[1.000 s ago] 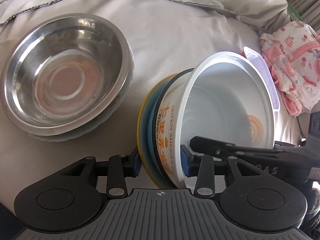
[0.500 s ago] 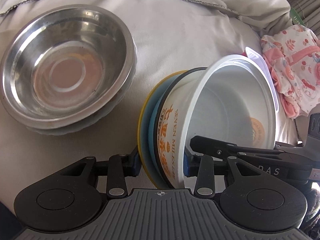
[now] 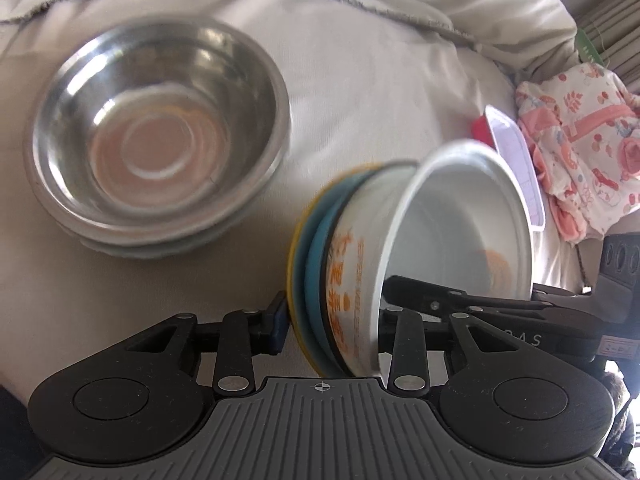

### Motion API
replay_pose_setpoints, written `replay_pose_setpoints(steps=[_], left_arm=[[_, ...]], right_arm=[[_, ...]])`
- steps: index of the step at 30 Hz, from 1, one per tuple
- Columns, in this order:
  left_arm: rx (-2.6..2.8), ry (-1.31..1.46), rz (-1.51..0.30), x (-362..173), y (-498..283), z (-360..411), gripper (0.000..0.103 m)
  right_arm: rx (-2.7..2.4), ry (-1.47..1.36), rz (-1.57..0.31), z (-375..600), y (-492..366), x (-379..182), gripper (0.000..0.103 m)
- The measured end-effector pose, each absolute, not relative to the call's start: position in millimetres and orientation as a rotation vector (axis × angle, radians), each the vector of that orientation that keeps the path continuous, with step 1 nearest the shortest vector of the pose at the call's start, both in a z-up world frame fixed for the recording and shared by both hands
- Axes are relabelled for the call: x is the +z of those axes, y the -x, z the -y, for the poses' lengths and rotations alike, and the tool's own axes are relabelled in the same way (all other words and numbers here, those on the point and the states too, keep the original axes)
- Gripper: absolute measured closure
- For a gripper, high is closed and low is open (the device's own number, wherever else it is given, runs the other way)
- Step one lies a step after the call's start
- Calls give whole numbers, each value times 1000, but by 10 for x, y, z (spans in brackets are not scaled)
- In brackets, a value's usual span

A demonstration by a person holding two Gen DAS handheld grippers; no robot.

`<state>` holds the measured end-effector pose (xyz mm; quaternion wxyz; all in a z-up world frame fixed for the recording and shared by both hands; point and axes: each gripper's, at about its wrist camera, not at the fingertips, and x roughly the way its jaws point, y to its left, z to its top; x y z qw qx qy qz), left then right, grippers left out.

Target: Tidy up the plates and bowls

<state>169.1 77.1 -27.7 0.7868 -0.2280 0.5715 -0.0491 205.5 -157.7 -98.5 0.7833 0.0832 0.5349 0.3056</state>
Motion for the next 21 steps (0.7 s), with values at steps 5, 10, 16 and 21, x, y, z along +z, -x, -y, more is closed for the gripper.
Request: replay_pose_setpoints(steps=[5, 10, 16, 21], left_arm=[[-80, 494, -1127, -26, -1648, -896, 72], [-62, 492, -1080, 64, -1735, -920, 71], [-48, 454, -1110, -37, -1755, -896, 70], [-78, 432, -1183, -199, -1737, -821, 73]], right_arm=[[655, -176, -1073, 1610, -2083, -777, 38], [641, -188, -1020, 1639, -2180, -664, 39], [603, -192, -1003, 1677, -2331, -682, 39], [642, -191, -1056, 1648, -2241, -765, 39]])
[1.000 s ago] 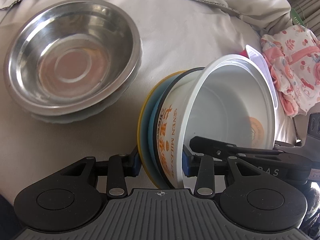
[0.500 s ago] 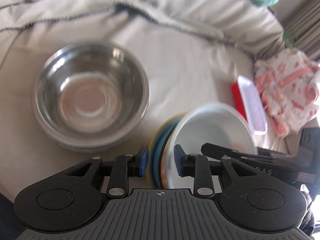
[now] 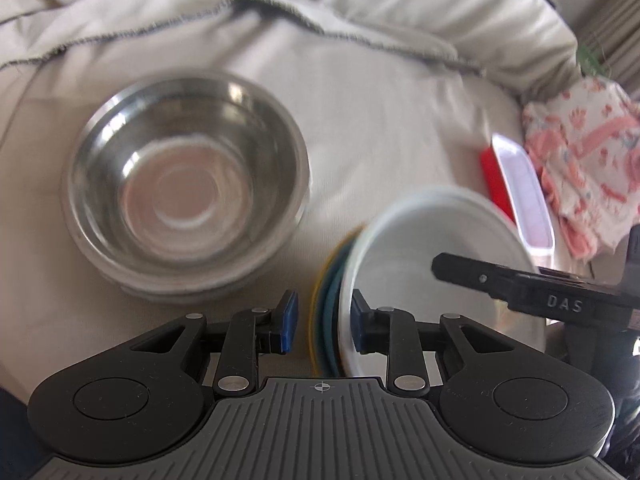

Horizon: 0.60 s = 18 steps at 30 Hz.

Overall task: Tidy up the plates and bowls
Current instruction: 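Lower the stacked bowls into the steel bowl on the white plate with both tools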

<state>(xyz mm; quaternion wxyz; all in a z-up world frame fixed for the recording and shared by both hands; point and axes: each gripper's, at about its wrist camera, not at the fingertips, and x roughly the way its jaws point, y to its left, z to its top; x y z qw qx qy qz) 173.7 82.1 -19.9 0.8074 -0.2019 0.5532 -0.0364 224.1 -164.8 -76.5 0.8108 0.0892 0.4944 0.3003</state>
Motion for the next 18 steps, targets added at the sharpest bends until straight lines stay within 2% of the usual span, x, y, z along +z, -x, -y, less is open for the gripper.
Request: replay_pose_setpoints(steps=[6, 14, 18], left_arm=[[-122, 488, -1223, -332, -1713, -784, 65], [-155, 480, -1220, -333, -1729, -683, 40], [-155, 467, -1232, -359, -1768, -626, 38]], right_arm=[[674, -192, -1163, 1580, -2144, -946, 38], [663, -180, -1196, 1515, -2113, -1007, 38], [661, -180, -1204, 1496, -2142, -1002, 37]])
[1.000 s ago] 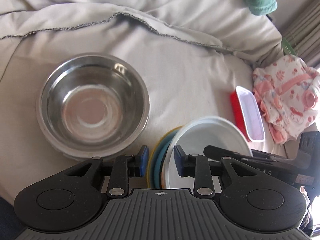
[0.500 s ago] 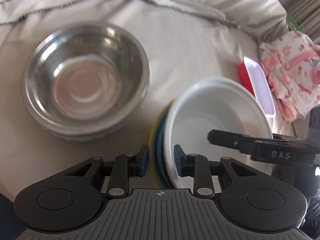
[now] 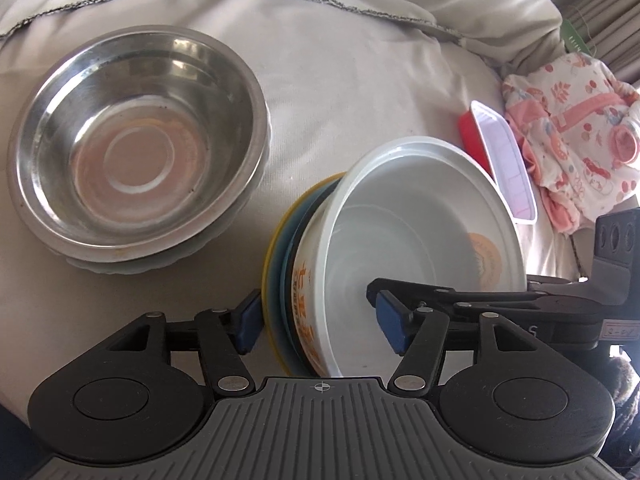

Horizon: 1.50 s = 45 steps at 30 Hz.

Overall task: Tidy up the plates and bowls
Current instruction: 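Lower the stacked bowls into the steel bowl on the white plate with both tools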

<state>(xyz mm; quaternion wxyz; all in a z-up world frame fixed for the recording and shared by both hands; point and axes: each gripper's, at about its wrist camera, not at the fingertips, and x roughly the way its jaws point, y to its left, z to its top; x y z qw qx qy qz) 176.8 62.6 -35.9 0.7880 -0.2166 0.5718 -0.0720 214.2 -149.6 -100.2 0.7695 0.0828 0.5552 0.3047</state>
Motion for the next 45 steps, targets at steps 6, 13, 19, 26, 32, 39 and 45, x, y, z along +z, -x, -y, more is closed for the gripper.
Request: replay_pose_setpoints(steps=[6, 13, 19, 26, 32, 39, 45], left_arm=[[-155, 541, -1248, -475, -1764, -693, 42], [-146, 515, -1249, -447, -1758, -656, 43], [-147, 511, -1256, -434, -1767, -643, 43], [-161, 526, -1250, -431, -1738, -619, 43], [-211, 540, -1171, -166, -1767, -632, 43], [-200, 583, -961, 311, -1766, -1112, 43], [-108, 595, -936, 152, -1730, -1757, 42]], right_arm=[[681, -213, -1241, 1551, -2194, -1053, 37], [675, -197, -1232, 1559, -2147, -1026, 40], [669, -220, -1243, 1588, -2138, -1028, 40], [655, -206, -1246, 1626, -2114, -976, 40], [626, -196, -1191, 1655, -2096, -665, 39], [663, -89, -1015, 1230, -2134, 62, 38], [731, -67, -1058, 422, -2361, -7, 38]])
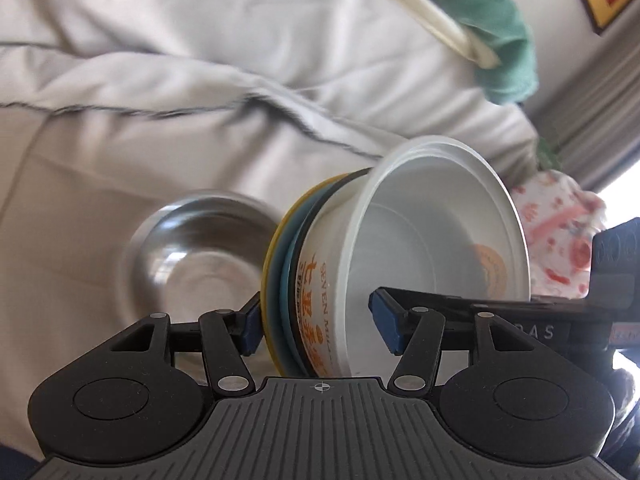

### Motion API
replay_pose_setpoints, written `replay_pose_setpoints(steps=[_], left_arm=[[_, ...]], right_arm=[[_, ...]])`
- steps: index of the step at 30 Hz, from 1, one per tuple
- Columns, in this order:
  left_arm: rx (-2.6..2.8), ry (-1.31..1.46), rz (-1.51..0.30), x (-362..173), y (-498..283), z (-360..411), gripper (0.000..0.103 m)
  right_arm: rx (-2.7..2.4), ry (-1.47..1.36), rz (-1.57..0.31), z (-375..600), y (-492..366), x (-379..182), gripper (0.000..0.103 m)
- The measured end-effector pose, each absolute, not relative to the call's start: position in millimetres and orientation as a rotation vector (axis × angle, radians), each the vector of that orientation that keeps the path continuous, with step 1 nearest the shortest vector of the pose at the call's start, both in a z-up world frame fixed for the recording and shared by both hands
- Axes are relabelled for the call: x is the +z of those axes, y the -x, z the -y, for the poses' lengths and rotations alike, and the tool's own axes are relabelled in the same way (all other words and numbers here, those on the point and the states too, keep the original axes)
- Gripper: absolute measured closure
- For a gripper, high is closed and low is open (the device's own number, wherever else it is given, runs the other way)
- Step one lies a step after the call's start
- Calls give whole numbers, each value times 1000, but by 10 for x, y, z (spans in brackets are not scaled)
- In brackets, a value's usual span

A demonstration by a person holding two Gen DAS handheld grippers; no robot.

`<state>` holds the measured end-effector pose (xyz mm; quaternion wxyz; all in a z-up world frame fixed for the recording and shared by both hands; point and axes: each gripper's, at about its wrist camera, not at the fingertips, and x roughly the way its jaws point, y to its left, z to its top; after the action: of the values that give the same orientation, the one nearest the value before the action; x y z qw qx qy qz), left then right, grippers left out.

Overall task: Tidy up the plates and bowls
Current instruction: 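Lower the stacked bowls into the steel bowl on the white plate with both tools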

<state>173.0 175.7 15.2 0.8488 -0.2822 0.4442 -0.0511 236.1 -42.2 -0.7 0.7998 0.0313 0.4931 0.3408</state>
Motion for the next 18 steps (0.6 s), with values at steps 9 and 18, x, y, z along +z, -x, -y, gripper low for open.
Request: replay_pose_setpoints(steps=[9, 18], left_arm=[[21, 640, -952, -348, -1774, -2393, 42], [20, 650, -920, -452, -1722, -2418, 51]], right_arm=[[725, -17, -1258, -365, -2558, -699, 38], [644, 69, -1156, -486, -2534, -688, 38]])
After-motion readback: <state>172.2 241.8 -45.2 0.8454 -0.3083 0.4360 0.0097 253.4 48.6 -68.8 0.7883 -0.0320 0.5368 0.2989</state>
